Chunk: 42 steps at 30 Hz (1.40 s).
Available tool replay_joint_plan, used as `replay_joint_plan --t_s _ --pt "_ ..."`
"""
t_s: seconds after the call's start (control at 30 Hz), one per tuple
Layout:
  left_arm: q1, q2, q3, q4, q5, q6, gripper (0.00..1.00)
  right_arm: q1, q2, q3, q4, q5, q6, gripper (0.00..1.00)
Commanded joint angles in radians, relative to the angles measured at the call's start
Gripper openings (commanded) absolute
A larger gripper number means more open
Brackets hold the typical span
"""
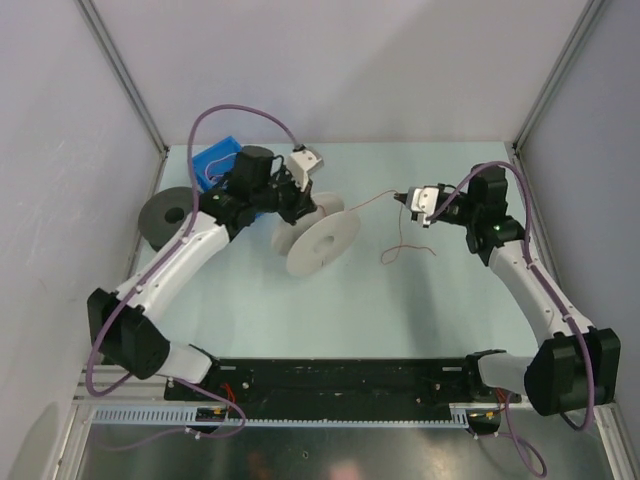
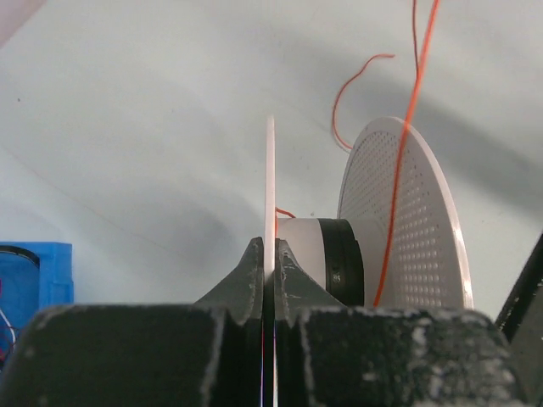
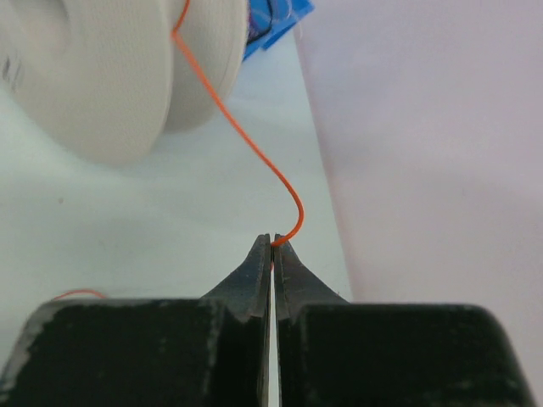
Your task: Wrap the cables
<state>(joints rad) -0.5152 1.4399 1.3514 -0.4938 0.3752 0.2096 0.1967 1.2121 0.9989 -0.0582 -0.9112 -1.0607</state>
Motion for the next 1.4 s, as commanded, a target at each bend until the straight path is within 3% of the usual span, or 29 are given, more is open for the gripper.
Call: replay_joint_plan --t_s 0.0,0.13,0.37,0.47,0.53,0.6,0.73,0.87,1.07,1.37 --pt "0.091 -0.073 0.057 0.065 0.225 -0.006 0.00 -0.060 0.042 0.042 -0.214 -0.077 -0.238 0.00" --pt "0.152 -0.069 0.148 0.065 0.351 -0.070 0.00 -0.070 0.105 0.035 -0.331 -0.057 -0.353 0.00" --pt "0.210 -0.017 0.352 0.064 0.379 -0.209 0.00 -0.047 0.170 0.016 -0.336 -0.010 -0.332 0.01" --pt "0.219 0.005 0.423 0.064 0.373 -0.278 0.00 -0.023 0.165 0.012 -0.296 0.009 -0.232 0.30" --pt "0.220 0.015 0.460 0.065 0.355 -0.315 0.00 -0.019 0.150 0.012 -0.235 0.016 -0.093 0.53" --pt "0.221 0.020 0.492 0.065 0.333 -0.340 0.00 -0.024 0.126 0.012 -0.171 0.027 0.049 0.69" --pt "0.221 0.022 0.539 0.064 0.268 -0.411 0.00 -0.032 0.070 0.012 -0.126 0.062 0.249 0.83" --pt "0.222 0.017 0.564 0.065 0.101 -0.512 0.00 -0.034 0.040 0.008 -0.126 0.088 0.394 0.96" --pt "0.227 0.007 0.616 0.064 0.044 -0.571 0.00 -0.038 0.005 -0.081 0.099 0.194 0.614 0.99" --pt "0.227 -0.033 0.579 0.065 0.147 -0.514 0.00 -0.028 0.129 -0.099 0.156 0.238 0.365 0.99"
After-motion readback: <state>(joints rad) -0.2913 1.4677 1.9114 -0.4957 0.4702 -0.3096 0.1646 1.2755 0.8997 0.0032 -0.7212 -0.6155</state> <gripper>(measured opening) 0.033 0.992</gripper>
